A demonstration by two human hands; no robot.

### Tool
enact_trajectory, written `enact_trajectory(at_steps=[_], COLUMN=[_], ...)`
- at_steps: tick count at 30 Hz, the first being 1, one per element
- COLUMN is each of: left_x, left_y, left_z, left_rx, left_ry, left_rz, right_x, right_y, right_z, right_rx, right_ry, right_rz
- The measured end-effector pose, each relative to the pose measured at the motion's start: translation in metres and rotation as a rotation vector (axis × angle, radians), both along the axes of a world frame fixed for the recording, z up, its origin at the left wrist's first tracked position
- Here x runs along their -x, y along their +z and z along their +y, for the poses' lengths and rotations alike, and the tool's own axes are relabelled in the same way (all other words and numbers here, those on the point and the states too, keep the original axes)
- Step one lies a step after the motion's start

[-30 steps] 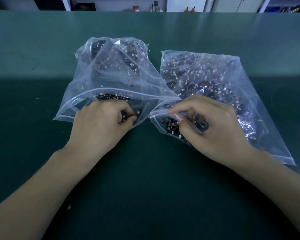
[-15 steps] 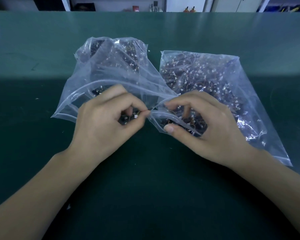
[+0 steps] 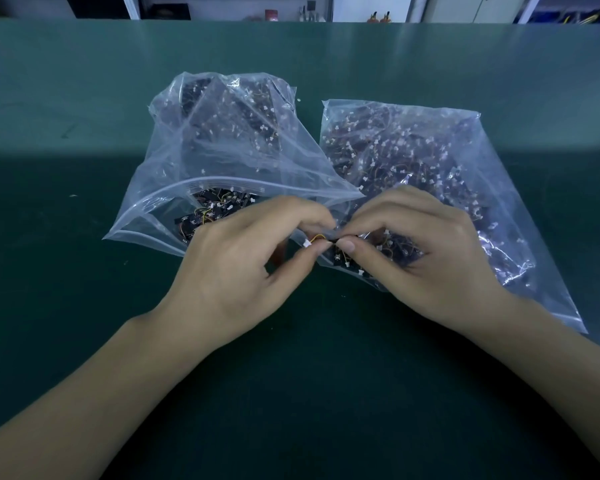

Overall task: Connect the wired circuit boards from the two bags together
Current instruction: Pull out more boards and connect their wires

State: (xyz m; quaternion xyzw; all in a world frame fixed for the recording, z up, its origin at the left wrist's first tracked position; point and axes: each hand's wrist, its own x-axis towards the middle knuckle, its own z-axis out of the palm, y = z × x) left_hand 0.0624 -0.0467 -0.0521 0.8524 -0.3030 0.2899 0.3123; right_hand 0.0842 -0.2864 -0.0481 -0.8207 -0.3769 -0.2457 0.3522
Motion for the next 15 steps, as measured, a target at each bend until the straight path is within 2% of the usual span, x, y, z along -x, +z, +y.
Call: enact_trajectory(at_steps=[15], left_x=[0.0001], left_y=[0.0005], left_z=[-0.0035], left_rx=[0.017], left_ry=[-0.025], left_rz=[0.042], right_x=[0.0006], right_y=[0.0024], right_z=[0.0021], right_rx=[0.01], right_ry=[-0.032], right_rz=[-0.032])
